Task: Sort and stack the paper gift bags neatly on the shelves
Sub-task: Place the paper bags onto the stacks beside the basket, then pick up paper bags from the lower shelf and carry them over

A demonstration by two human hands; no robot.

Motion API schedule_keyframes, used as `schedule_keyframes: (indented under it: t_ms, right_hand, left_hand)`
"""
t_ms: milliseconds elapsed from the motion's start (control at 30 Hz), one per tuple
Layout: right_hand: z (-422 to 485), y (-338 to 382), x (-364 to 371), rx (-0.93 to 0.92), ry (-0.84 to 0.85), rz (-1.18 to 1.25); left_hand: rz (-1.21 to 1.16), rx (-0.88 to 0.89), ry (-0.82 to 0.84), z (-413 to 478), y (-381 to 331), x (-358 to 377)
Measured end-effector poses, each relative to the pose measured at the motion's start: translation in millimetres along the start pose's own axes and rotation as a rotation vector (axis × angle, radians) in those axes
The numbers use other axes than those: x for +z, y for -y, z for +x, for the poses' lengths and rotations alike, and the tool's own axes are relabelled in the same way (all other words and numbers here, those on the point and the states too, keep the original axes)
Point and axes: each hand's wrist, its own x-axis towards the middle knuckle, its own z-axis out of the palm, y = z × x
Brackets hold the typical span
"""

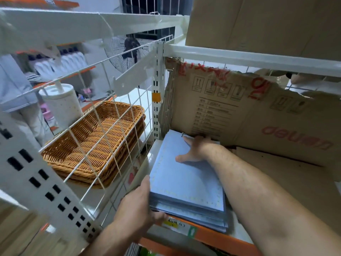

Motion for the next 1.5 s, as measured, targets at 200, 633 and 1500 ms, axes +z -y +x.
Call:
schedule_keyframes:
  t_ms: [200,633,1500]
  right_hand:
    - [-18,3,-11,0.006,-0.125,0.035]
    - [-102,-20,3,0.087,-0.264,0.135]
    - [-405,-130,194,0.533,-0.505,0.532]
  left_hand:
    - [0.000,0.034,-0.018,-4,-3,-4]
    - [0.037,0.104,-0.104,-12,-2,0]
    - [0.372,0.758,0.152,-107,-192,127]
